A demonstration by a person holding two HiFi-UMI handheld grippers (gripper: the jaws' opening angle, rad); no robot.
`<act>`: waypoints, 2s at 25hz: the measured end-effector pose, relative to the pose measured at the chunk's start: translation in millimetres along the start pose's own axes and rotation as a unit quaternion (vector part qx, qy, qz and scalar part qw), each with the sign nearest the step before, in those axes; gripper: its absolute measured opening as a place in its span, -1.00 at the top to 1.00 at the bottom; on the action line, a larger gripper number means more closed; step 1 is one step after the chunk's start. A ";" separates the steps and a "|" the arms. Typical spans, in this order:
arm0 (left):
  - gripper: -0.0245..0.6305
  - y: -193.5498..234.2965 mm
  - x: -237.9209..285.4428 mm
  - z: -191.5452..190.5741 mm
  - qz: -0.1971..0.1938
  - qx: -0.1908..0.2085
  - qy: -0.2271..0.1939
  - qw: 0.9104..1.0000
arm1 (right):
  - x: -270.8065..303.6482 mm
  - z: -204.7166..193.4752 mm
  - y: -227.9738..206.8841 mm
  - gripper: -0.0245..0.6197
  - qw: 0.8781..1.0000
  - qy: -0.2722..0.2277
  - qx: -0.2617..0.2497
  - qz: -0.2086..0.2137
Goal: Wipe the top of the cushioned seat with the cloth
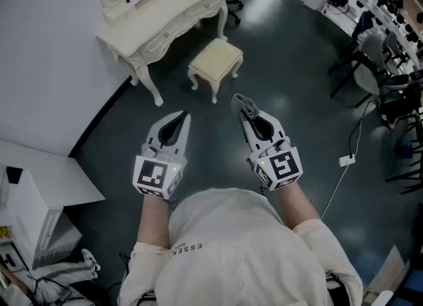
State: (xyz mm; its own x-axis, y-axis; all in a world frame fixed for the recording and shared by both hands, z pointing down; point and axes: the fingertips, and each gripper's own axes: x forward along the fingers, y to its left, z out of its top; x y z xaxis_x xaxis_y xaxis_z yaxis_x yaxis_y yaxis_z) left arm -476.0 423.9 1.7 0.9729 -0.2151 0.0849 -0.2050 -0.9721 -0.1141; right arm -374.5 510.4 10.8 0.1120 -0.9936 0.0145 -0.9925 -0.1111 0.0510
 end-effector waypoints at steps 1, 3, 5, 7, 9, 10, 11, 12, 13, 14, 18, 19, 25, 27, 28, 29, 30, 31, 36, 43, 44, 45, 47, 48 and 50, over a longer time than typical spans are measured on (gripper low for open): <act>0.92 2.3 -0.3 -0.4 -0.001 0.000 0.000 1.000 | 2.2 0.1 1.6 0.83 1.000 0.000 -0.001 0.000; 0.92 6.6 -0.7 -1.3 -0.002 0.000 0.000 1.000 | 6.2 -0.1 3.9 0.83 1.000 0.000 -0.001 0.000; 0.92 10.1 -0.7 -2.3 -0.002 -0.001 0.000 1.000 | 9.1 -0.2 5.2 0.83 1.000 0.000 -0.002 -0.001; 0.92 12.3 -0.6 -2.9 -0.002 -0.002 -0.001 1.000 | 11.1 0.5 6.1 0.83 1.000 0.000 -0.002 -0.001; 0.92 14.4 0.1 -4.1 -0.004 -0.004 -0.002 1.000 | 12.9 -0.4 5.1 0.83 1.000 0.000 0.003 -0.007; 0.92 16.0 0.7 -5.0 -0.005 -0.006 -0.002 1.000 | 14.2 -1.7 3.9 0.83 1.000 0.001 0.007 -0.012; 0.92 17.9 1.4 -6.1 -0.006 -0.007 -0.002 1.000 | 15.8 -3.5 2.6 0.83 1.000 0.003 0.012 -0.017; 0.92 20.1 2.6 -7.2 -0.007 -0.008 -0.001 1.000 | 17.9 -5.4 1.3 0.83 1.000 0.006 0.015 -0.021; 0.92 22.4 4.1 -8.4 -0.009 -0.009 -0.001 1.000 | 20.3 -7.0 0.1 0.83 1.000 0.009 0.016 -0.024; 0.92 24.3 5.7 -9.9 -0.012 -0.010 0.001 1.000 | 22.3 -8.6 -0.8 0.83 0.999 0.011 0.015 -0.026; 0.92 32.1 13.5 -19.5 -0.016 -0.016 0.007 1.000 | 31.5 -19.0 -9.0 0.83 0.999 0.023 0.012 -0.033; 0.92 34.2 17.1 -22.6 -0.016 -0.018 0.009 1.000 | 34.5 -22.6 -13.3 0.83 0.999 0.027 0.012 -0.035; 0.92 35.7 66.3 -40.0 -0.012 -0.017 0.027 0.999 | 56.3 -46.5 -65.3 0.83 0.998 0.040 0.020 -0.032; 0.92 36.3 92.7 -42.7 -0.002 -0.015 0.032 0.999 | 69.7 -53.0 -92.3 0.83 0.999 0.041 0.021 -0.022; 0.92 37.6 106.6 -43.8 0.006 -0.016 0.035 0.999 | 78.4 -55.9 -106.5 0.83 0.999 0.041 0.022 -0.013; 0.92 39.8 121.5 -44.7 0.016 -0.017 0.038 0.999 | 88.1 -58.5 -121.3 0.83 0.999 0.040 0.023 -0.003; 0.92 42.2 137.6 -45.1 0.028 -0.018 0.040 0.999 | 98.1 -60.7 -137.2 0.83 0.999 0.040 0.023 0.007; 0.92 44.0 154.7 -44.7 0.039 -0.019 0.042 0.998 | 107.4 -62.3 -154.2 0.83 0.999 0.040 0.023 0.017; 0.92 43.5 251.1 -29.3 0.073 -0.012 0.049 0.996 | 146.0 -60.9 -248.2 0.83 0.997 0.036 0.016 0.060; 0.92 45.5 360.2 -18.8 0.121 -0.027 0.053 0.991 | 198.6 -78.8 -351.8 0.83 0.991 0.063 0.018 0.116; 0.92 47.6 371.2 -21.3 0.127 -0.029 0.056 0.990 | 207.3 -83.5 -361.0 0.83 0.990 0.069 0.019 0.123; 0.92 50.3 380.9 -24.8 0.132 -0.032 0.059 0.989 | 216.0 -88.5 -368.9 0.83 0.988 0.076 0.020 0.131; 0.92 57.8 396.2 -34.0 0.144 -0.039 0.069 0.986 | 233.2 -100.4 -380.0 0.83 0.985 0.093 0.023 0.146; 0.92 63.0 402.3 -39.6 0.150 -0.046 0.073 0.985 | 242.3 -107.5 -383.3 0.83 0.982 0.103 0.024 0.154; 0.92 76.7 413.2 -51.4 0.163 -0.065 0.076 0.982 | 262.9 -123.9 -386.1 0.83 0.978 0.121 0.022 0.166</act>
State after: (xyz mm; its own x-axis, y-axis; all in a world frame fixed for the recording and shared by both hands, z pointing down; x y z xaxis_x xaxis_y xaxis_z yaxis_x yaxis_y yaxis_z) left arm -95.3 255.6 78.8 0.8285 -0.5181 0.2124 -0.5238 -0.8512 -0.0328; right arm 44.2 294.6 118.7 -0.2129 -0.9419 0.2599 -0.9769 0.2102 -0.0386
